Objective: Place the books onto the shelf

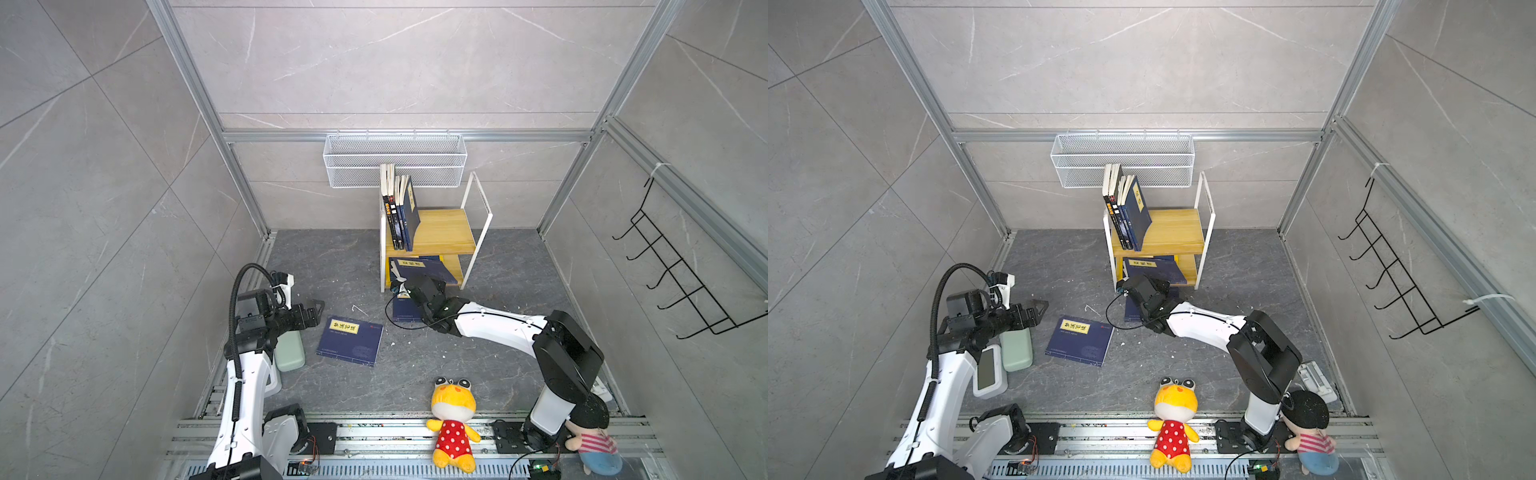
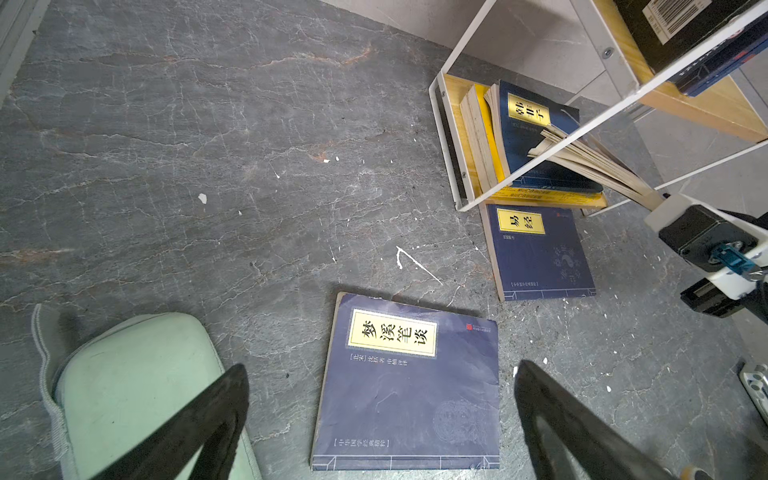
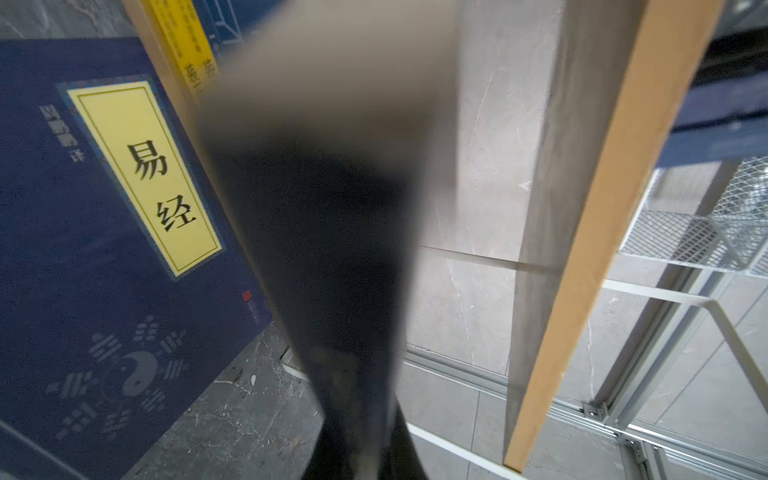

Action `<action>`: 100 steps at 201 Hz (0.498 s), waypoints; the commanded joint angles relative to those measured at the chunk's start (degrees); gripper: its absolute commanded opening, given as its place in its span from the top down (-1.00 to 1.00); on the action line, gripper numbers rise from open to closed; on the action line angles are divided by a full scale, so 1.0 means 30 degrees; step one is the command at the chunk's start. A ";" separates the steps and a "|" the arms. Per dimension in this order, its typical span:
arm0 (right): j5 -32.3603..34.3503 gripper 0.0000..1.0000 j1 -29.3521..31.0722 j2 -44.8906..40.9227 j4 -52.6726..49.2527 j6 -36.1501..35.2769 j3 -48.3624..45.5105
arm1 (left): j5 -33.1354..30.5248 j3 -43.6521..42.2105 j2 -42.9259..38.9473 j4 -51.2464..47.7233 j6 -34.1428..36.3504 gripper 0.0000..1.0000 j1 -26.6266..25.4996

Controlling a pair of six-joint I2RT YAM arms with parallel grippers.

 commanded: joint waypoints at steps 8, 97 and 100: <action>-0.0617 1.00 -0.0066 0.0192 -0.0973 0.0811 -0.0319 | 0.0483 -0.0043 -0.0062 0.0886 0.0027 -0.99 0.0019; -0.0567 1.00 -0.0281 0.2489 0.0054 0.0108 0.1495 | 0.0384 0.0089 -0.0003 0.0722 0.0119 -0.99 -0.0055; -0.0553 1.00 -0.0308 0.2576 0.0113 0.0062 0.1603 | 0.0406 0.0032 -0.0046 0.0784 0.0100 -0.99 -0.0068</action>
